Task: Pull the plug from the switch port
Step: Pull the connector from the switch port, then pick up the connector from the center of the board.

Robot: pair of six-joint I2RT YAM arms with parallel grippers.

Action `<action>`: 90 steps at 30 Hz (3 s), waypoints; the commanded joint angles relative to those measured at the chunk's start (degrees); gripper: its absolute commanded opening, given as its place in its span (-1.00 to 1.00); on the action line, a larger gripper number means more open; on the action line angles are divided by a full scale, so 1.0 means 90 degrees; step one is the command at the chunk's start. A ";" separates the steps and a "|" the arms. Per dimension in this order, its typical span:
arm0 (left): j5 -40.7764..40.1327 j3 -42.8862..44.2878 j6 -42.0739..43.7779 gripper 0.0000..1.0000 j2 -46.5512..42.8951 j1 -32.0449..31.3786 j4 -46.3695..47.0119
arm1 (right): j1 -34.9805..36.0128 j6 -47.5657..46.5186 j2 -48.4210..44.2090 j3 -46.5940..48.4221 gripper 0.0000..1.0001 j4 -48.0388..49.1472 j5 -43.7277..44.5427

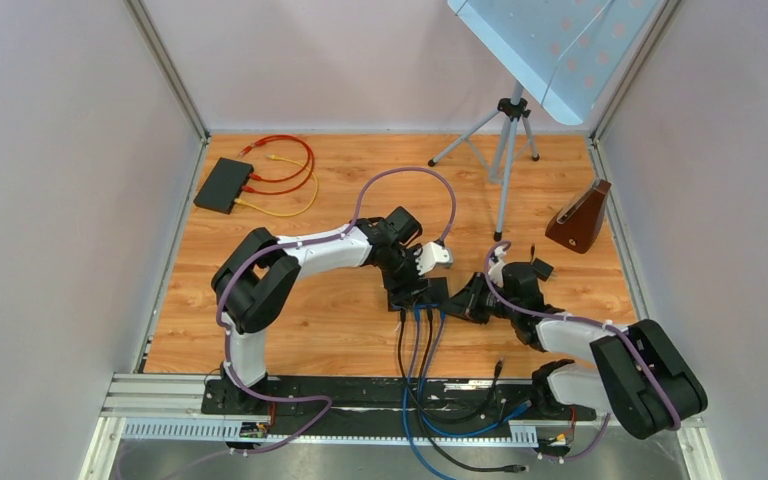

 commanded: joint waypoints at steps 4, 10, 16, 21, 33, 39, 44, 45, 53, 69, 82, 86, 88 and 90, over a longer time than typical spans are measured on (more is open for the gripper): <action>-0.0696 -0.0214 -0.0412 0.00 0.0440 0.0098 -0.0029 | 0.0119 -0.0396 -0.0505 0.0406 -1.00 -0.0565 -0.1181; -0.0711 -0.0192 -0.0425 -0.01 0.0465 0.0098 -0.0061 | 0.0121 -0.0392 -0.0571 0.0302 -1.00 -0.0795 -0.1091; -0.0543 -0.0279 -0.0337 0.06 0.0329 0.0098 -0.0106 | -0.0100 -0.0022 -0.1303 0.0291 -0.96 -0.1476 0.0614; -0.0558 -0.0327 -0.0395 0.12 0.0174 0.0098 -0.0010 | -0.0381 0.0055 -0.1599 0.0559 -0.93 -0.2275 0.1998; -0.0827 -0.0563 -0.0589 0.25 -0.0082 0.0142 0.0170 | -0.0625 0.0048 -0.2127 0.0849 0.08 -0.3134 0.2414; -0.0916 -0.0618 -0.0653 0.78 -0.0238 0.0186 0.0258 | -0.0487 0.0045 -0.2388 0.0784 0.15 -0.3569 0.1782; -0.0899 -0.0671 -0.0818 0.99 -0.0460 0.0232 0.0493 | 0.0332 0.0304 -0.1843 0.0950 0.00 -0.3784 0.2112; -0.0907 -0.0698 -0.0842 0.99 -0.0540 0.0254 0.0513 | 0.0538 0.0374 -0.1679 0.1039 -0.01 -0.3809 0.2271; -0.0696 -0.1253 -0.1164 1.00 -0.1552 0.0476 0.1067 | 0.1539 0.1197 -0.0480 0.1773 -0.09 -0.4281 0.3437; -0.0808 -0.2156 -0.2082 1.00 -0.3059 0.1135 0.2585 | 0.2390 0.1176 0.0483 0.3024 -0.97 -0.6122 0.5185; -0.1970 -0.3112 -0.2817 1.00 -0.4368 0.1351 0.3910 | 0.2283 -0.0898 -0.2566 0.4355 -1.00 -0.5292 0.4815; -0.1934 -0.3128 -0.2895 1.00 -0.4344 0.1366 0.3878 | 0.2273 -0.1085 -0.3309 0.3986 -1.00 -0.4172 0.4318; -0.1896 -0.3123 -0.2942 1.00 -0.4321 0.1359 0.3863 | 0.2270 -0.0958 -0.3683 0.3692 -1.00 -0.3629 0.4098; -0.1892 -0.3122 -0.2955 1.00 -0.4304 0.1366 0.3868 | 0.2272 -0.0704 -0.4108 0.3176 -1.00 -0.2724 0.3993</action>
